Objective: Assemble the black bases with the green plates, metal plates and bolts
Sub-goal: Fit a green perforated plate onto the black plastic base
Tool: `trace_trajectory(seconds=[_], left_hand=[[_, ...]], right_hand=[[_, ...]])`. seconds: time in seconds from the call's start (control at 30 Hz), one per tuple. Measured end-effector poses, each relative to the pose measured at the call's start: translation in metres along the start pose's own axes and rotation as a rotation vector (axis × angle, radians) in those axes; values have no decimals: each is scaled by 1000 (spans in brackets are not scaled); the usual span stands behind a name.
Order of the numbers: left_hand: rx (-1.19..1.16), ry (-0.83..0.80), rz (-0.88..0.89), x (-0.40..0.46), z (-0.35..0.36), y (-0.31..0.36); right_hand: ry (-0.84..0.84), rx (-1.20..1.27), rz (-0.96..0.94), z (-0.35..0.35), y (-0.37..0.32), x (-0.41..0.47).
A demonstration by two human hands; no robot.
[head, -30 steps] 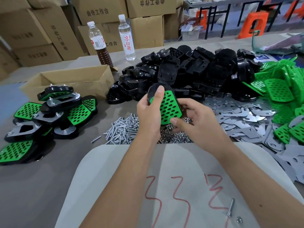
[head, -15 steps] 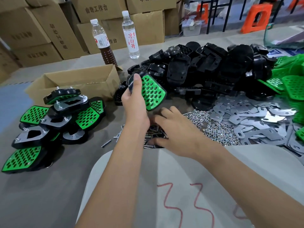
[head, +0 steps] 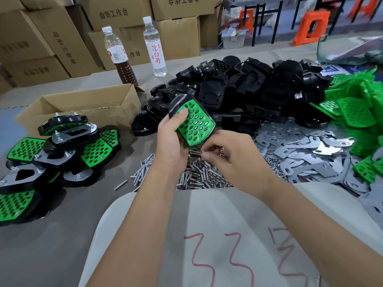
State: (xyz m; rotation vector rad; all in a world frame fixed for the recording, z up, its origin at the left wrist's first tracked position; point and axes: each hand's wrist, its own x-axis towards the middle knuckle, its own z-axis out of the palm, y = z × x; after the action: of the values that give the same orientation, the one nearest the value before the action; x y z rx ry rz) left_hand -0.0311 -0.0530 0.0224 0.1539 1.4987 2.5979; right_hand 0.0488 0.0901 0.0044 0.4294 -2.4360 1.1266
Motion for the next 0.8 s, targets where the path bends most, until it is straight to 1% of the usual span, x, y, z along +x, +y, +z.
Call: trace_trajectory(seconds=[0.13, 0.23, 0.33, 0.4, 0.47, 0.53, 0.73, 0.8], left_hand=[[72, -32, -4, -6, 11, -13], [218, -77, 8, -18, 18, -30], [398, -120, 91, -25, 20, -37], [542, -151, 155, -26, 22, -38], [671, -169, 210, -29, 24, -38], [751, -180, 244, -31, 27, -39], [840, -160, 296, -34, 28, -38], [843, -146, 329, -34, 29, -39]], right_hand=[[191, 235, 156, -22, 18, -11], [395, 399, 251, -34, 31, -19], [544, 528, 292, -41, 34, -20], [561, 499, 281, -42, 31, -19], [544, 430, 263, -41, 27, -20], [519, 379, 235, -41, 26, -21], [495, 162, 234, -36, 27, -21], [477, 46, 174, -36, 27, -19]])
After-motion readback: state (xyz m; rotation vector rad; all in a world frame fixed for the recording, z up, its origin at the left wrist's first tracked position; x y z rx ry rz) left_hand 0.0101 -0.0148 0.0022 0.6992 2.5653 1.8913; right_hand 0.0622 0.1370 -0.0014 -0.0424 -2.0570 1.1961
